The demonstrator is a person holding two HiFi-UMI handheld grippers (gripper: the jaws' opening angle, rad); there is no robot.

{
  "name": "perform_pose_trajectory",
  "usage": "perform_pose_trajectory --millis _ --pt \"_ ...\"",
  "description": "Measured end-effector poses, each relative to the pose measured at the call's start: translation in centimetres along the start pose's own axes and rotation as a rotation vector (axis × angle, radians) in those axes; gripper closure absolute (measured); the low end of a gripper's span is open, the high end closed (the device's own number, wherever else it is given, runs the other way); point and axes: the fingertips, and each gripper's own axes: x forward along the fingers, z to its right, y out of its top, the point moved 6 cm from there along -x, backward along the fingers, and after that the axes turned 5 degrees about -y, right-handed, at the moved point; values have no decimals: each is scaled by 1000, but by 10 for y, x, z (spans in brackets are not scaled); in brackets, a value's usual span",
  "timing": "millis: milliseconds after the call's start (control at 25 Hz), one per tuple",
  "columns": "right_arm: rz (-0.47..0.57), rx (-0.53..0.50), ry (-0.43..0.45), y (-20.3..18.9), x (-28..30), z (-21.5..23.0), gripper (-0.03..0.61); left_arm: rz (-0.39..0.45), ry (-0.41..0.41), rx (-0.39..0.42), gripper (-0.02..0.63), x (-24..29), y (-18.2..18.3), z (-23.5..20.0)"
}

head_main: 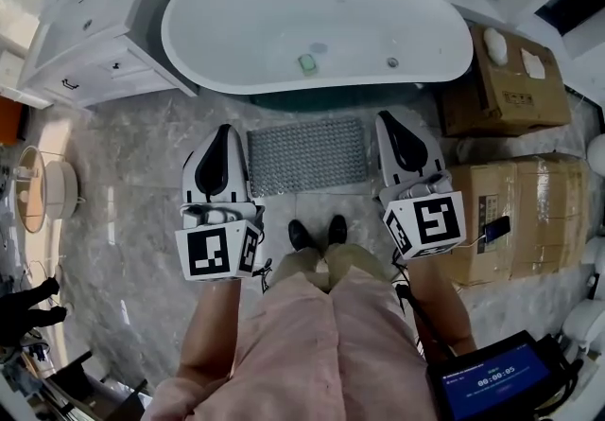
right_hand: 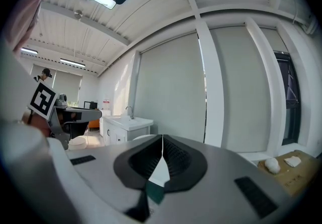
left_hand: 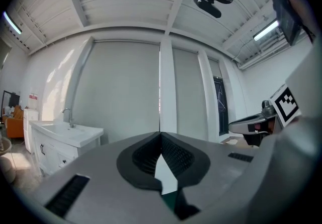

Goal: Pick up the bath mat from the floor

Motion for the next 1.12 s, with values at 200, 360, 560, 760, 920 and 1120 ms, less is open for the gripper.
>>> perform_pose_trajectory --millis 200,360,560,760,920,1120 --pt "-3 24 14 -16 9 20 561 -11 -22 7 589 19 -5 18" --pt "19 12 26 -8 11 15 561 1 10 11 589 10 -1 13" --pt "26 -9 19 -5 6 22 561 14 40 28 589 4 1 12" --pt "-9 -9 18 -14 -1 27 561 -25 43 5 589 -2 -9 15" --pt "-54 1 6 -27 -7 27 561 -65 50 -25 589 -6 -23 12" --pt "-136 36 -8 -75 -6 33 561 -142 49 -43 589 -2 -67 11"
